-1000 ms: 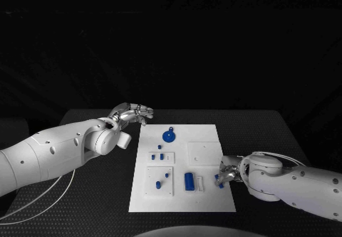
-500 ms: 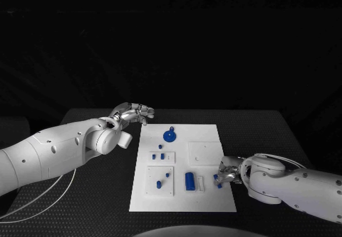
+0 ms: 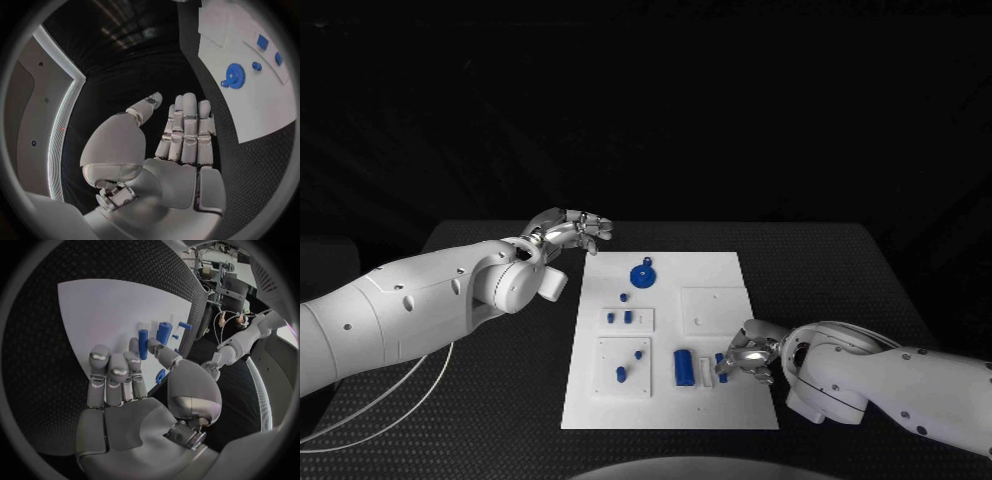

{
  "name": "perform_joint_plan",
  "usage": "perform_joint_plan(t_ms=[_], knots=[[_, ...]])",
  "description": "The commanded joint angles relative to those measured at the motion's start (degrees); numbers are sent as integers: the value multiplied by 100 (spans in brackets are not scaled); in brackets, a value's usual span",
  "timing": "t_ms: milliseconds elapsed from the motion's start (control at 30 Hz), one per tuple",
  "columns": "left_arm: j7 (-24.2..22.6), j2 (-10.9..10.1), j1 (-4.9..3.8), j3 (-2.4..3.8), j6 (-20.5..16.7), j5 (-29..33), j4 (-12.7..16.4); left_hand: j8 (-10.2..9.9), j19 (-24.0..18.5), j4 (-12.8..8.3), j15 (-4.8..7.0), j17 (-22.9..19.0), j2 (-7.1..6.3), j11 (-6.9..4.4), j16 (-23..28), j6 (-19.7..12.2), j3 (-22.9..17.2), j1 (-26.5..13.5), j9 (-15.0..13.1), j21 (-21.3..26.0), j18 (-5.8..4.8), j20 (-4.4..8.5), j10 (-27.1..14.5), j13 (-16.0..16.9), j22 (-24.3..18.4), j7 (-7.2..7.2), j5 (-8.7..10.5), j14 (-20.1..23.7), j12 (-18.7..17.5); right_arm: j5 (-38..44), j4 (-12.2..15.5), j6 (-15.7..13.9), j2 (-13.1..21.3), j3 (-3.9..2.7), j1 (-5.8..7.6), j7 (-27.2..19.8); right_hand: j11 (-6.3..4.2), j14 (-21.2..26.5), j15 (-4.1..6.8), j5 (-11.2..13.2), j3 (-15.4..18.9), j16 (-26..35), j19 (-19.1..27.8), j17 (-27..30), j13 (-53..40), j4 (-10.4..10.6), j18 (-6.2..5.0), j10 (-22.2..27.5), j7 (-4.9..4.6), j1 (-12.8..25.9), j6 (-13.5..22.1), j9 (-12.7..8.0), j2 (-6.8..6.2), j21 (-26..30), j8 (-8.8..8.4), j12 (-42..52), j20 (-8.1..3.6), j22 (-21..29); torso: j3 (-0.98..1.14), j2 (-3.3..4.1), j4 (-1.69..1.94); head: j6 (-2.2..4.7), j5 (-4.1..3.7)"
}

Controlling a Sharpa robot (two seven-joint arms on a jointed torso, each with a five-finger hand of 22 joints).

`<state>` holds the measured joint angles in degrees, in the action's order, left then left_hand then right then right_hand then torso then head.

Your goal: Assemble the parts on the task board

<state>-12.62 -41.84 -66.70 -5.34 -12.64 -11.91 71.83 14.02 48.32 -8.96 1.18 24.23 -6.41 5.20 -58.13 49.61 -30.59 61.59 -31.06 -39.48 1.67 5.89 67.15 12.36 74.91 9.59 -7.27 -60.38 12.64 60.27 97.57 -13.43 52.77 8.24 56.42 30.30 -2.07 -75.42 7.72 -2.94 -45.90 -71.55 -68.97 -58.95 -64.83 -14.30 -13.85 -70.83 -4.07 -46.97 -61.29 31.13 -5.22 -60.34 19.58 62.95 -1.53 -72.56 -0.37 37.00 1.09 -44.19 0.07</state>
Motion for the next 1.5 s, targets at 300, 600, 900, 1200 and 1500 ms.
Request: perform_joint_plan(t_ms=[300,600,900,1200,1500], knots=[[-26,2,-4,2,86,26,25,22,33,31,-18,9,-9,-3,30,-8,-3,-61,10,33,60,71,-24,6,58,18,17,-23,-16,-384,5,-59,-91,-1,-5,-89,-13,-26,7,-1,8,43,-18,13,2,-19,-115,-40,-4,82,-53,-20,-30,-30,-1,-15,1,8,-5,1,4,-11,18],[-23,2,-4,2,92,26,31,22,33,33,-18,10,-11,-3,31,-9,-3,-60,11,34,60,71,-24,7,61,18,18,-23,-16,-298,-107,87,-242,8,-5,60,-13,-28,11,3,36,47,-18,19,1,-27,-115,-35,-4,131,-52,-22,-53,-30,-10,-19,-3,12,-6,1,4,-18,13],[-22,0,-4,2,100,26,34,23,33,36,-18,12,-12,-3,32,-11,-2,-61,11,35,60,71,-25,7,63,19,18,-23,-16,-173,-184,95,-332,17,-7,96,-14,-28,12,6,50,49,-17,22,0,-27,-115,-32,-4,158,-53,-22,-65,-29,-15,-21,-5,15,-1,3,5,-22,22],[-20,-4,-4,2,103,26,44,24,33,38,-18,14,-12,-3,33,-12,-2,-61,11,37,59,71,-25,8,65,19,19,-23,-15,-150,-219,146,-367,23,-7,108,-14,-28,12,6,55,50,-17,23,0,-24,-115,-31,-3,172,-55,-22,-66,-28,-15,-21,-5,17,0,2,-1,-34,39],[-19,-7,-4,2,103,26,46,25,33,40,-18,15,-11,-3,34,-13,-2,-61,12,38,59,71,-25,8,66,19,19,-23,-15,-136,-226,203,-383,32,-8,138,-15,-29,13,6,66,50,-15,25,-2,-21,-115,-29,-3,193,-55,-22,-74,-27,-19,-22,-6,19,0,1,2,-46,48]])
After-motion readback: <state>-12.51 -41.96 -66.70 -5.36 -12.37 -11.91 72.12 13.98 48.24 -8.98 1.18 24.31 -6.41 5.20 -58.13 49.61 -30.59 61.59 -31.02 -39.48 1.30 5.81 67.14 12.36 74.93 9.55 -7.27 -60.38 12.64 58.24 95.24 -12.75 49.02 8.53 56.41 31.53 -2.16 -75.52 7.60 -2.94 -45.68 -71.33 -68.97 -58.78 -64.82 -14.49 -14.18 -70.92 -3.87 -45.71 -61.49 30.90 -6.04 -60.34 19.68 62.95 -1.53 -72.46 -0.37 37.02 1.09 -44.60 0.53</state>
